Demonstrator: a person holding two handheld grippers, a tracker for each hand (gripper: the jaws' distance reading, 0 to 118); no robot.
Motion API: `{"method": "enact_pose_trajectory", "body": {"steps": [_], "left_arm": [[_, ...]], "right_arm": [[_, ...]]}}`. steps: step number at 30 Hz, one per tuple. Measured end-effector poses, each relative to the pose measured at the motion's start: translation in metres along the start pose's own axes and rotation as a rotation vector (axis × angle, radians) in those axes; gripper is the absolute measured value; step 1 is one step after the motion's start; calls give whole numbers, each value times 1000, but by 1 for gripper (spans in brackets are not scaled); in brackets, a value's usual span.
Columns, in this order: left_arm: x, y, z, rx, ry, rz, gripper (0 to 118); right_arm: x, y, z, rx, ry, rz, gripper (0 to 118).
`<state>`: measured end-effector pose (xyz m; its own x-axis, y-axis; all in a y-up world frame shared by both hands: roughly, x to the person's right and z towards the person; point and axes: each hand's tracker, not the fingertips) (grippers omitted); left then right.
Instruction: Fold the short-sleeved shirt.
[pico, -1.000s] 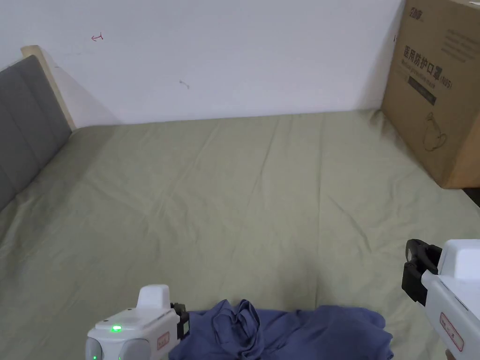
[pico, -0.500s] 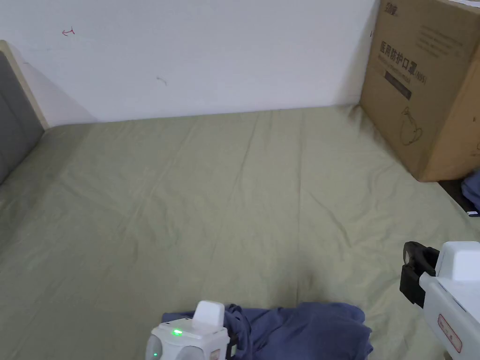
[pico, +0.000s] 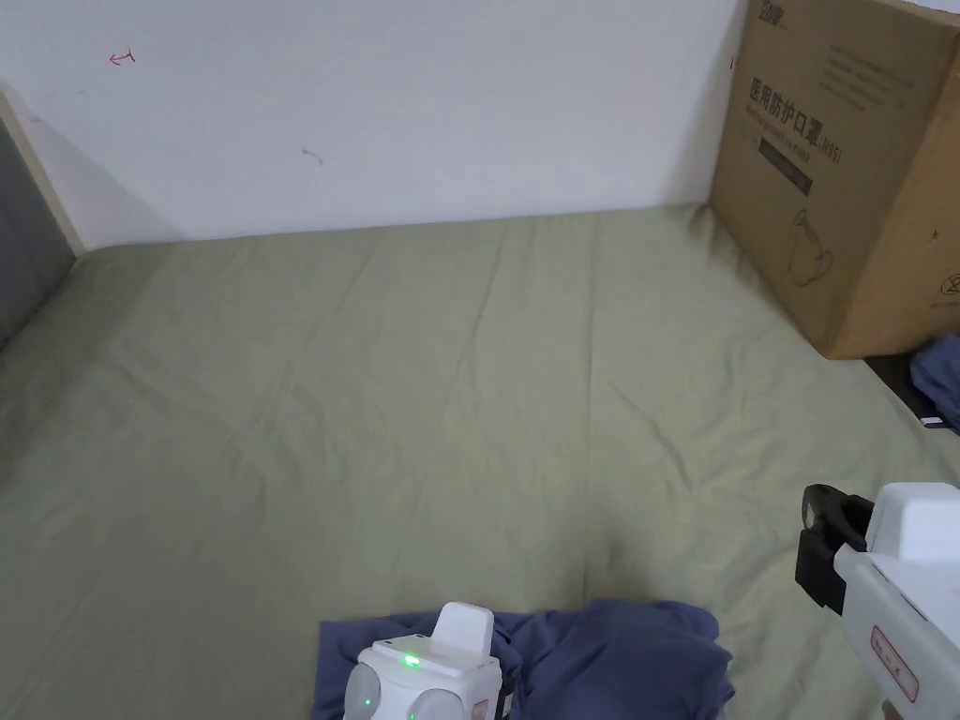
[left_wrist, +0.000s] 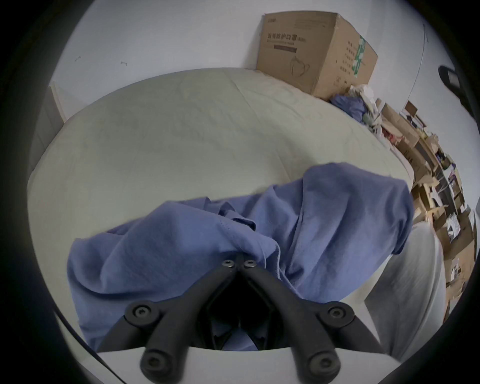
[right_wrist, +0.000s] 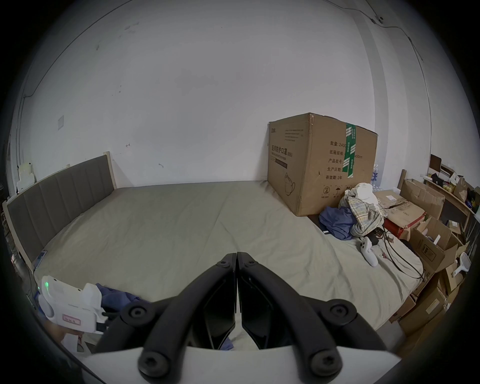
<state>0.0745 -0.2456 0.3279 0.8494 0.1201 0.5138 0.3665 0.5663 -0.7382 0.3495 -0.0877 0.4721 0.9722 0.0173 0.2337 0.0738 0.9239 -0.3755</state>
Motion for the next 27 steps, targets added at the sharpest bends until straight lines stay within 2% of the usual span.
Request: {"method": "enact_pose_trajectory", "body": {"steps": [7,13,15,16,17,18,19,20,25,27], "left_arm": [[-56,28,81,157,-101,173,0],[-141,29,106,132,-211,405,1],[-165,20,103,94,-210,456,16],[-174,14,100,85,-205,474,31],[-184,8,95,68,-194,498,61],[-192,1,89,47,-191,527,81],[-197,-4,85,26,-180,547,96],[-202,-12,81,22,-177,572,105],[-217,-37,59,-3,-206,635,104],[-218,-42,48,-25,-207,641,97]], "right_arm": [[-10,8,2,19,22,1,0],[-18,11,1,28,41,7,0],[-20,11,0,24,47,8,0],[-21,11,-1,22,49,10,0],[-22,10,-2,21,50,11,0],[-22,10,-2,18,52,14,0],[-23,10,-3,15,53,15,0],[-23,9,-4,13,53,17,0],[-23,6,-6,1,47,19,0],[-24,6,-5,-8,45,16,0]]}}
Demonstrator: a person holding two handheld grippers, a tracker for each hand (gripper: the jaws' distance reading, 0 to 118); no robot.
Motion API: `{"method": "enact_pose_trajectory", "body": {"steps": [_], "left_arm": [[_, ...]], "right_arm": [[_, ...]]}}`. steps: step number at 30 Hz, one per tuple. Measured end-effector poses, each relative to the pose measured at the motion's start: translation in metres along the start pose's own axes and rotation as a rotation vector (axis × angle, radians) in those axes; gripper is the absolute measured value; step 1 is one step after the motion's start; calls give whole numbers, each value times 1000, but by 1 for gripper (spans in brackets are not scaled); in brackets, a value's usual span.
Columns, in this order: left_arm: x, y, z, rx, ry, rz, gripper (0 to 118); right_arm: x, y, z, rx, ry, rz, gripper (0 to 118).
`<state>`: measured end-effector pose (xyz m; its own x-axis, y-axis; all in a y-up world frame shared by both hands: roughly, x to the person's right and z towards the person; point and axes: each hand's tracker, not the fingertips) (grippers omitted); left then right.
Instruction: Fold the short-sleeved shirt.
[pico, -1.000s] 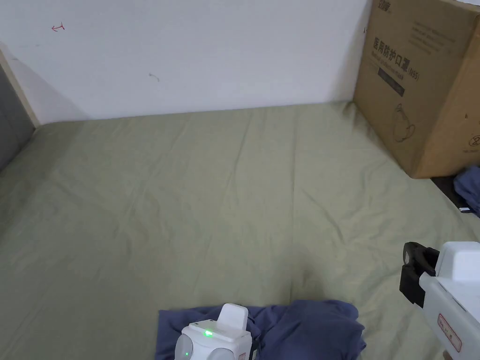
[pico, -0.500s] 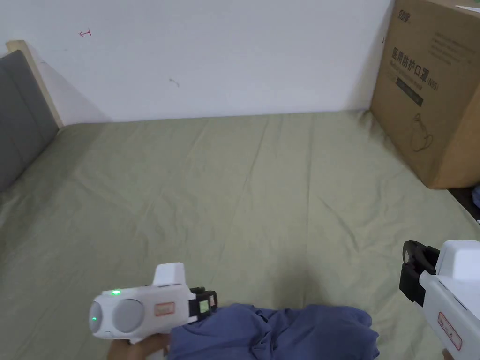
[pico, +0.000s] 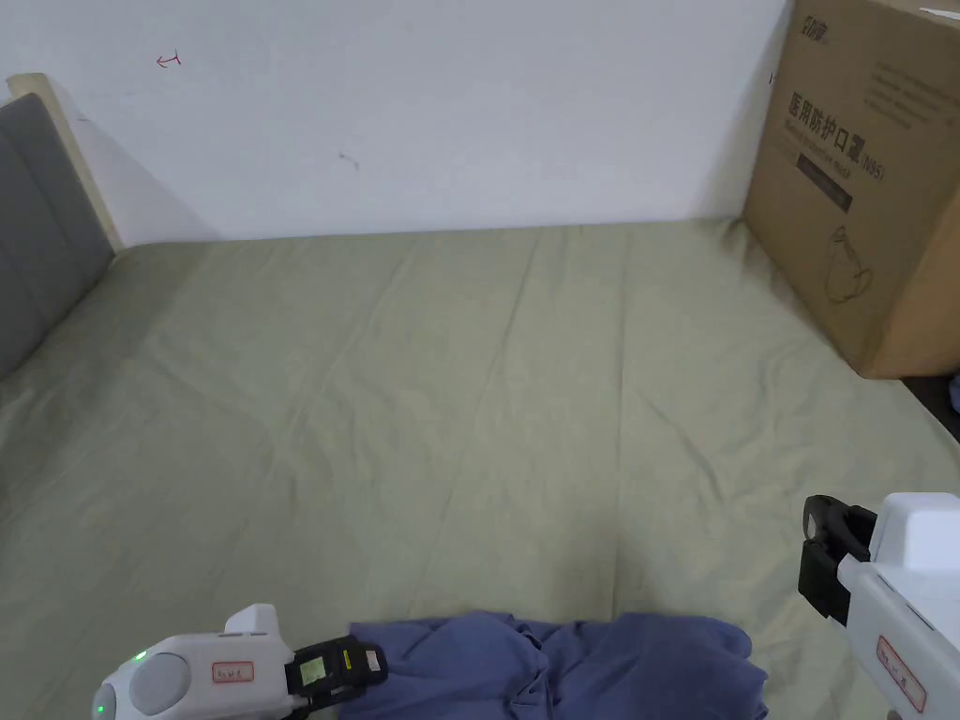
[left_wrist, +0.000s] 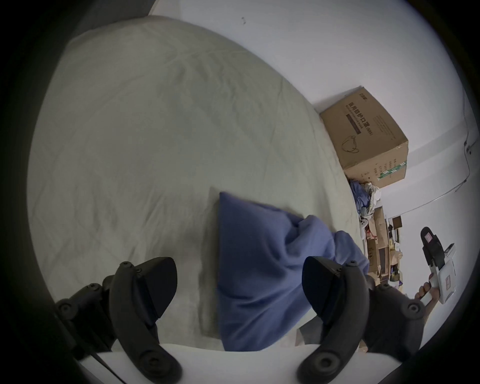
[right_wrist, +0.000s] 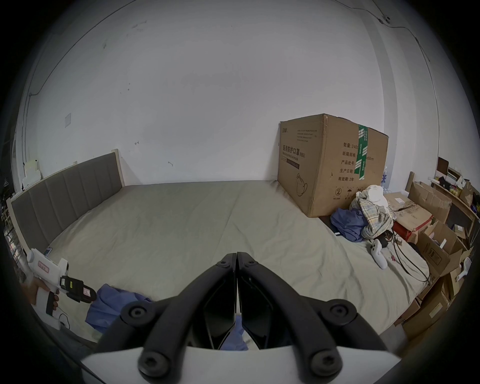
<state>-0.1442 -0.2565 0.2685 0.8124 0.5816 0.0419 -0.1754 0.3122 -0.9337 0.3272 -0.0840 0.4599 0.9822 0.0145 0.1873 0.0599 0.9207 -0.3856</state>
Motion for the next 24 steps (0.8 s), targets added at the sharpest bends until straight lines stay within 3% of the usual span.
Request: {"method": "enact_pose_trajectory", "body": {"steps": [2,5,7,9,14,19,24], "left_arm": [[-2,-5,-8,-12,-7,-11,79],[3,-8,-15,-3,-8,-68,63],[8,-10,-17,-5,-15,-73,58],[13,-10,-22,-16,-49,-69,37],[24,-14,-20,-2,3,-122,10],[41,-11,16,82,62,-255,6],[28,4,63,127,138,-275,5]], "right_arm": [[-1,0,2,-6,-3,2,0],[2,-2,1,-14,-7,7,0],[3,-3,1,-17,-12,7,0],[6,-4,0,-17,-16,3,0],[9,-3,0,-17,-20,-1,0],[10,1,-3,-9,-19,1,0],[6,3,-4,8,-2,-12,0]]}}
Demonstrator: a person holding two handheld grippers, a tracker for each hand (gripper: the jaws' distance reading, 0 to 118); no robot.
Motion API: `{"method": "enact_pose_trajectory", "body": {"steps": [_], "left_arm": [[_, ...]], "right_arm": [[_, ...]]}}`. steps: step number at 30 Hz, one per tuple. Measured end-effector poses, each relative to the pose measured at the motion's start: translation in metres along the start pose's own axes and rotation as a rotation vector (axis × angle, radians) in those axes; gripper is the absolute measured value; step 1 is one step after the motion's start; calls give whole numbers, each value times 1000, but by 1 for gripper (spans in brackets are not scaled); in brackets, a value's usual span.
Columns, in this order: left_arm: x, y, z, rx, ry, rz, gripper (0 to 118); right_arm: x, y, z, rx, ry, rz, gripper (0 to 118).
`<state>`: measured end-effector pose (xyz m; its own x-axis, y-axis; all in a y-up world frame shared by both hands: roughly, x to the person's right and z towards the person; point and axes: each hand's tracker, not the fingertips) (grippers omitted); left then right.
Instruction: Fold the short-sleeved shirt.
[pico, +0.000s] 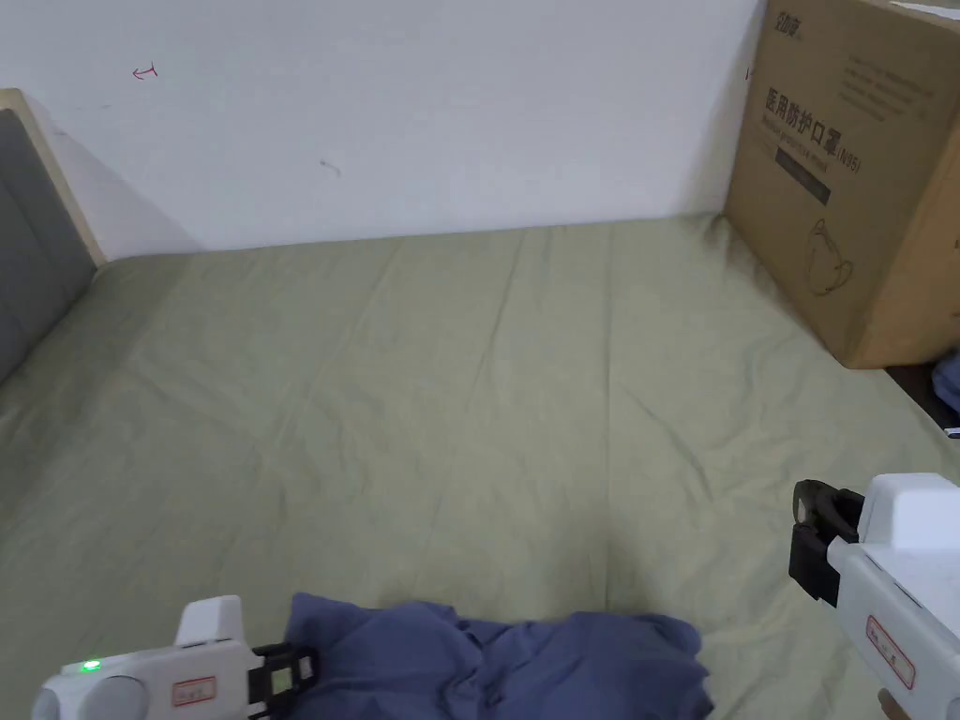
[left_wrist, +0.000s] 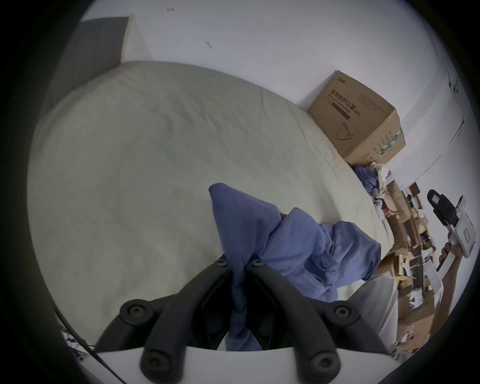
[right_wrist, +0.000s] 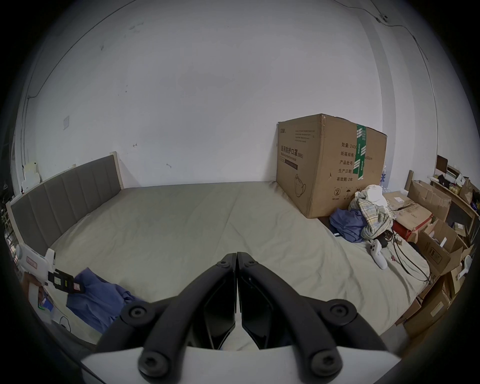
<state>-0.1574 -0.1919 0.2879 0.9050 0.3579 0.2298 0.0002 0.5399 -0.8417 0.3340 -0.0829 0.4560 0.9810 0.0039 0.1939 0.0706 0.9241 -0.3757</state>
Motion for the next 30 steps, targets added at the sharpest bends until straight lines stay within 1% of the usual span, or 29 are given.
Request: {"method": "enact_pose_trajectory", "body": {"steps": [4,7,10,13,14,17,21,24,27,30], "left_arm": [[-20,12,36,15,71,-14,5],[-22,22,57,25,103,-14,5],[5,29,69,32,120,-43,5],[48,38,69,16,66,-51,5],[52,43,63,10,46,-66,5],[102,52,49,-30,-9,-136,5],[160,56,14,-96,-51,-214,5],[200,48,-20,-164,-54,-286,6],[227,34,-61,-244,-80,-297,6],[248,14,-104,-292,-21,-310,6]], "right_arm": [[-5,0,-2,1,19,0,0],[-6,-1,-3,4,32,-2,0],[-8,-1,-3,7,40,-7,0],[-7,-2,-2,10,43,-14,0],[-6,-2,-2,11,42,-15,0],[-3,-3,2,14,40,-22,0],[6,-6,8,18,28,-33,0],[14,-8,12,18,13,-38,0],[22,-11,15,14,-4,-41,0],[29,-14,20,8,-22,-45,0]]}}
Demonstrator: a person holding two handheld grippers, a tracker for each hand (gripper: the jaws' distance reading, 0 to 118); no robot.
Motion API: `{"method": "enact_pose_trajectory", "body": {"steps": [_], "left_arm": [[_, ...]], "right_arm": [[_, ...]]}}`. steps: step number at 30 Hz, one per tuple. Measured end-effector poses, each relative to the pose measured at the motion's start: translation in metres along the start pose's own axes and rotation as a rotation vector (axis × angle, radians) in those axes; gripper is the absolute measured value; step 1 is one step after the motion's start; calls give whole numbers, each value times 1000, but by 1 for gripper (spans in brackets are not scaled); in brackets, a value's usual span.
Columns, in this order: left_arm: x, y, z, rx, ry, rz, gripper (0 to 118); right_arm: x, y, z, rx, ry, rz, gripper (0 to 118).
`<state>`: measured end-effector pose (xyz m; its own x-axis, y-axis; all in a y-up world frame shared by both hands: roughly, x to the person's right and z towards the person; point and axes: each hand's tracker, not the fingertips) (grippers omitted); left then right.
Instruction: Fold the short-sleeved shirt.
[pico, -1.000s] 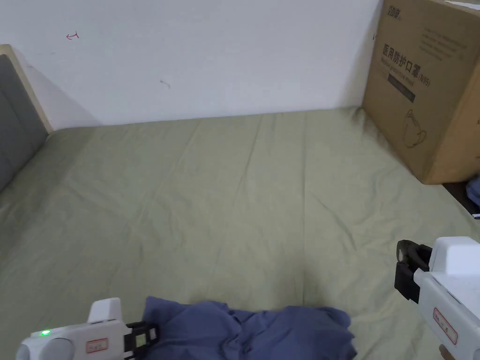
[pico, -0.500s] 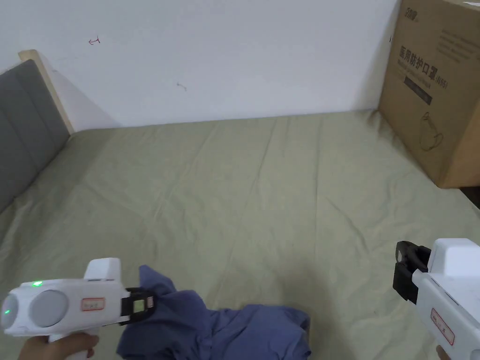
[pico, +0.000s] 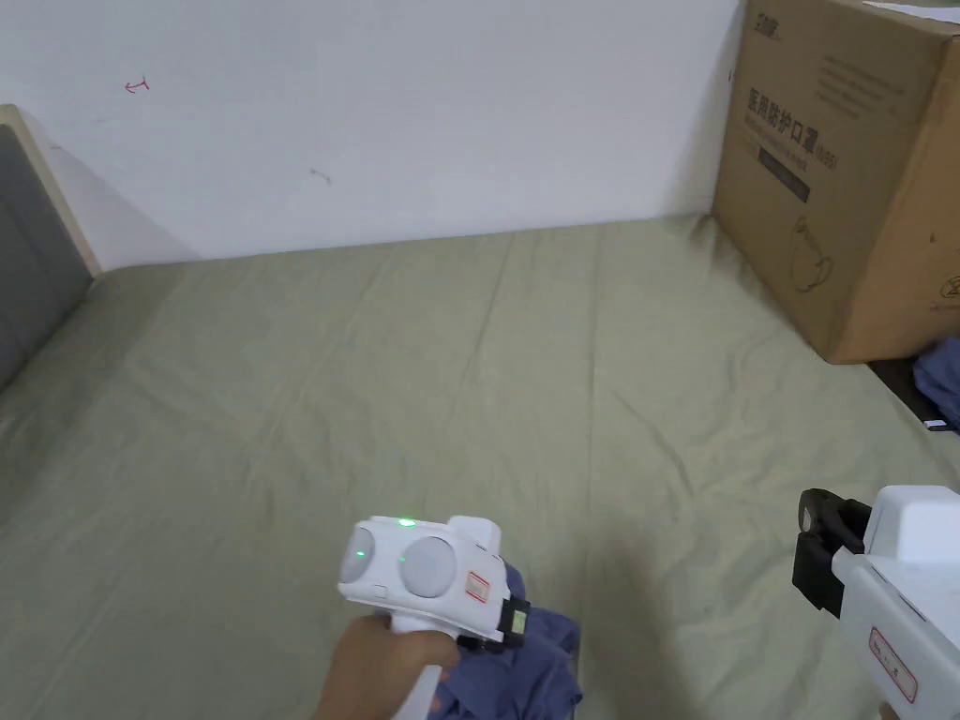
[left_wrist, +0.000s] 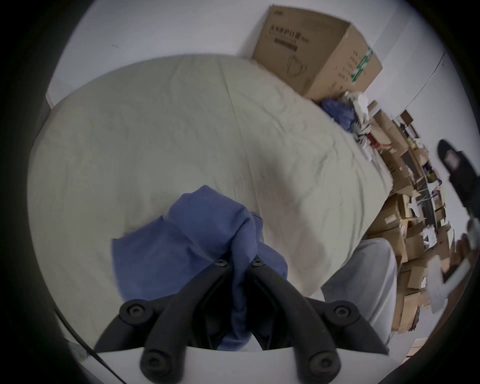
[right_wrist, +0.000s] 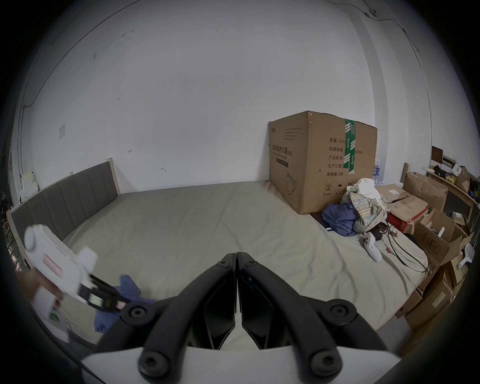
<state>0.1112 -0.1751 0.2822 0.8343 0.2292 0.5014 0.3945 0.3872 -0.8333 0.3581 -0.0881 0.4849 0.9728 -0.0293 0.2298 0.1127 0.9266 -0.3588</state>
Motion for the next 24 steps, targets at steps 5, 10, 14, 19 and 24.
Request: {"method": "enact_pose_trajectory", "body": {"steps": [5,10,14,19,24], "left_arm": [[26,-16,-47,-23,55,18,13],[32,-23,-46,22,23,27,58],[29,-22,-10,113,-75,44,76],[10,-32,54,370,-37,21,87],[-17,-49,80,521,149,-32,87]], "right_arm": [[10,-3,5,-7,-24,-5,0],[16,-5,7,-10,-38,-8,0],[14,-1,9,-7,-41,-6,0],[7,4,10,10,-32,-8,0],[0,6,9,17,-18,-4,0]]}}
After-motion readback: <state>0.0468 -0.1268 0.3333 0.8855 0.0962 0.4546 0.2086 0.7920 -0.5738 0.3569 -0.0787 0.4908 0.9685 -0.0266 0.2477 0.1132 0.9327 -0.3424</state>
